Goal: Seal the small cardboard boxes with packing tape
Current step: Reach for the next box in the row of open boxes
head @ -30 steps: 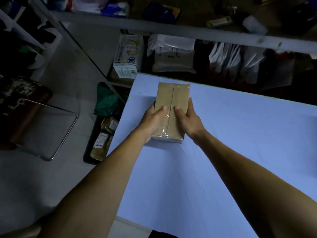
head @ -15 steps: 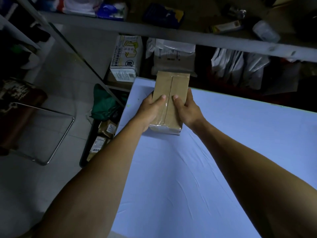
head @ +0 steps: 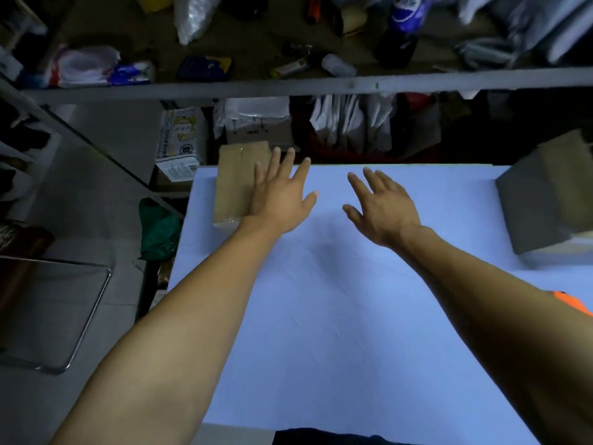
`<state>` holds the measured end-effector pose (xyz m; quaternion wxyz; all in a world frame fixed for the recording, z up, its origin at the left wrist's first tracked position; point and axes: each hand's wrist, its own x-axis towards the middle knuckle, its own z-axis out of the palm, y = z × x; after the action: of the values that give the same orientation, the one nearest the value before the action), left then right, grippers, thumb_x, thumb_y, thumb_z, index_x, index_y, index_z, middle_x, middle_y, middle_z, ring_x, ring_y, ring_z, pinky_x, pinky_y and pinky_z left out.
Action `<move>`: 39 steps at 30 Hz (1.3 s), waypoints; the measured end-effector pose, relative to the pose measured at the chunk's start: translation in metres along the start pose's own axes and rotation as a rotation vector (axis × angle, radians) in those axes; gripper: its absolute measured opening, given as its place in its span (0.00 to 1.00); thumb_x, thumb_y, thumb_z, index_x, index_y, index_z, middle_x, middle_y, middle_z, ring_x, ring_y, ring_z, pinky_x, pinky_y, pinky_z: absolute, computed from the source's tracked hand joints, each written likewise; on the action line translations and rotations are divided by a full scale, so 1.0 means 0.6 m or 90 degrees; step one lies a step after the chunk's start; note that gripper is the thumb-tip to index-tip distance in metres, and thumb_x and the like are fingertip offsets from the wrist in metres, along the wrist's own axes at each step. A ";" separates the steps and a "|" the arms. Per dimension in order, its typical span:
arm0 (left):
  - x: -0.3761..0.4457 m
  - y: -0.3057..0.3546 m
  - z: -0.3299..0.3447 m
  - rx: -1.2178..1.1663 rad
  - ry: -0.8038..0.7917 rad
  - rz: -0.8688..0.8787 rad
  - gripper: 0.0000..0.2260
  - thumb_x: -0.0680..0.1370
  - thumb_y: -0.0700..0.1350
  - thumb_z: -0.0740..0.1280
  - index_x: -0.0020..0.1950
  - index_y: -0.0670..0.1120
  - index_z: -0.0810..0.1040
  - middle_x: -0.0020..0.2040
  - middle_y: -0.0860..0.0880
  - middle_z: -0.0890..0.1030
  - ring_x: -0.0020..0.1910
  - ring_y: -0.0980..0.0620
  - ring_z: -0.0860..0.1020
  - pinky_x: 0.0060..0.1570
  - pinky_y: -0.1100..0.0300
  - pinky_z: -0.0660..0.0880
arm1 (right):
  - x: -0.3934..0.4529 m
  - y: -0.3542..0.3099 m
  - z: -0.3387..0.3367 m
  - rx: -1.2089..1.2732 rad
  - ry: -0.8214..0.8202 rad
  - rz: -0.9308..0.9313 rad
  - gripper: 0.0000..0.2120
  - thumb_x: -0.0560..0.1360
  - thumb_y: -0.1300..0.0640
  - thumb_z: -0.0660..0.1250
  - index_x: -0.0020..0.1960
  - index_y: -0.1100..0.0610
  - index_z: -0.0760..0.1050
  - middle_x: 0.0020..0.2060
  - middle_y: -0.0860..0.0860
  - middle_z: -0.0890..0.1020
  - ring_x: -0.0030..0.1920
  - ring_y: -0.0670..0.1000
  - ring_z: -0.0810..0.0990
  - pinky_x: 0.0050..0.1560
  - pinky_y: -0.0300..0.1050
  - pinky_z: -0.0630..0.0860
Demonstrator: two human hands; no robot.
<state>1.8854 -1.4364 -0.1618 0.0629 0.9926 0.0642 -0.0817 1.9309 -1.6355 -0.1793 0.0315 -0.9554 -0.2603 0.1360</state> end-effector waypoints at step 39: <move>0.020 0.737 0.072 -0.093 -0.058 0.111 0.33 0.81 0.60 0.60 0.81 0.49 0.55 0.81 0.44 0.55 0.79 0.43 0.53 0.74 0.39 0.53 | -0.334 0.638 -0.041 0.178 0.154 0.171 0.28 0.76 0.59 0.64 0.74 0.63 0.62 0.67 0.62 0.68 0.63 0.65 0.69 0.58 0.56 0.73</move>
<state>1.9513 -1.8756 -0.1554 0.1447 0.9825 -0.0192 -0.1161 1.9588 -2.0667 -0.1569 0.1758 -0.9772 -0.1039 0.0582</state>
